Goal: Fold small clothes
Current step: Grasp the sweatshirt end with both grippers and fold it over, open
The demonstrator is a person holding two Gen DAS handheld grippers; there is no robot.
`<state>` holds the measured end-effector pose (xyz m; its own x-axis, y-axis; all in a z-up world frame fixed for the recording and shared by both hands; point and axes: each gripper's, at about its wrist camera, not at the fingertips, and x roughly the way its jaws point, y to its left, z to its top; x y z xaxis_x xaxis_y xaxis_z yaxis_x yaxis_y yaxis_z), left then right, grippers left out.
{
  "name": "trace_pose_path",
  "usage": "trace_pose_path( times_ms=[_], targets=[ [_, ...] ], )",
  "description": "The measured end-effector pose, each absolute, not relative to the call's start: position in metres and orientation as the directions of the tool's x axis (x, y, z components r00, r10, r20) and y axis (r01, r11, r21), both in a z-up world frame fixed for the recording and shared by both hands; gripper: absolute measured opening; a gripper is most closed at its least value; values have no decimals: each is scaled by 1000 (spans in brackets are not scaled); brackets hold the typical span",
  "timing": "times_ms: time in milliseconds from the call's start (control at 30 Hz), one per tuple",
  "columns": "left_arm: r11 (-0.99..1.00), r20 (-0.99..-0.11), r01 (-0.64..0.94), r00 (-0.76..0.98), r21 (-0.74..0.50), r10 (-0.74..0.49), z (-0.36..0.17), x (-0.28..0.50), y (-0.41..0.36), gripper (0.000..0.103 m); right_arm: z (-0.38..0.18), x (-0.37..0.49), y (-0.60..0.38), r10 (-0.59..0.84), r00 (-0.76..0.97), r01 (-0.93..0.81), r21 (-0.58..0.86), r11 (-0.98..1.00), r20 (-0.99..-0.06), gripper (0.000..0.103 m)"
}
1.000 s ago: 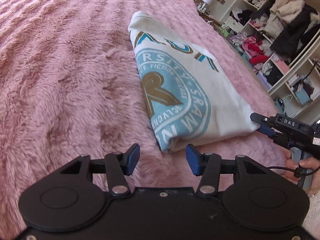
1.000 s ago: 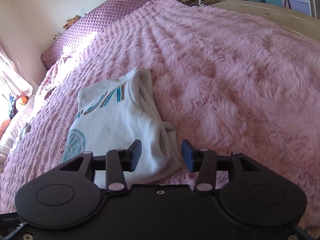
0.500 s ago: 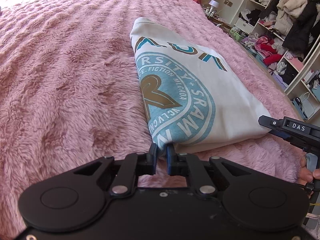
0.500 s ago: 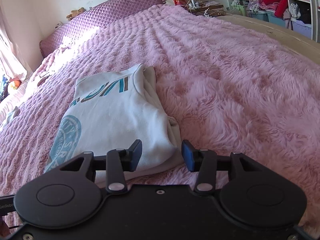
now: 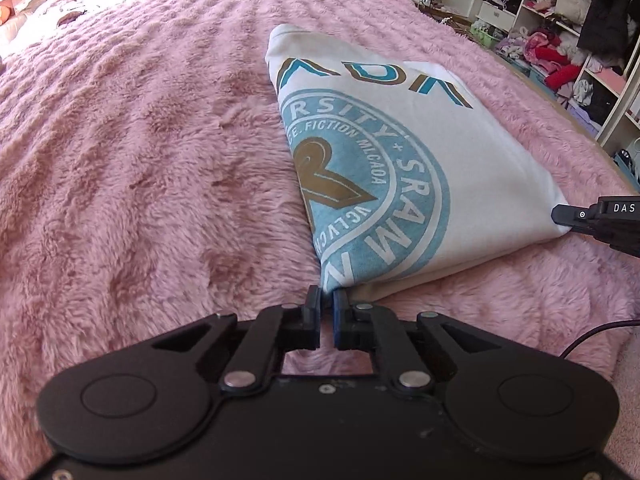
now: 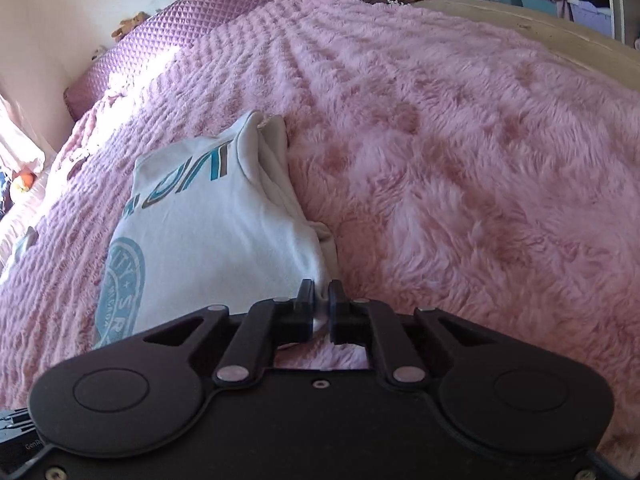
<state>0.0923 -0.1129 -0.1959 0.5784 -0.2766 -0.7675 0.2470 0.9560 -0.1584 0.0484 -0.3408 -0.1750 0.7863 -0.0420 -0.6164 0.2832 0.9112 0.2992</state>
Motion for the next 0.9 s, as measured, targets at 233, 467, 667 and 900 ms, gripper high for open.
trace_pose_path(
  times_ms=[233, 467, 667, 900],
  targets=[
    [943, -775, 226, 538, -246, -331, -184, 89, -91, 4, -173, 48, -343, -74, 768, 312, 271, 911, -636, 9],
    [883, -658, 180, 606, -434, -447, -147, 97, -60, 7, -130, 41, -322, -67, 866, 211, 241, 947, -496, 21],
    [827, -664, 178, 518, -533, -539, -167, 128, -88, 13, -143, 66, -291, -13, 828, 115, 147, 982, -561, 21],
    [834, -750, 107, 387, -541, -537, -213, 120, -100, 15, -174, 64, -302, -75, 755, 204, 124, 971, -651, 21]
  ],
)
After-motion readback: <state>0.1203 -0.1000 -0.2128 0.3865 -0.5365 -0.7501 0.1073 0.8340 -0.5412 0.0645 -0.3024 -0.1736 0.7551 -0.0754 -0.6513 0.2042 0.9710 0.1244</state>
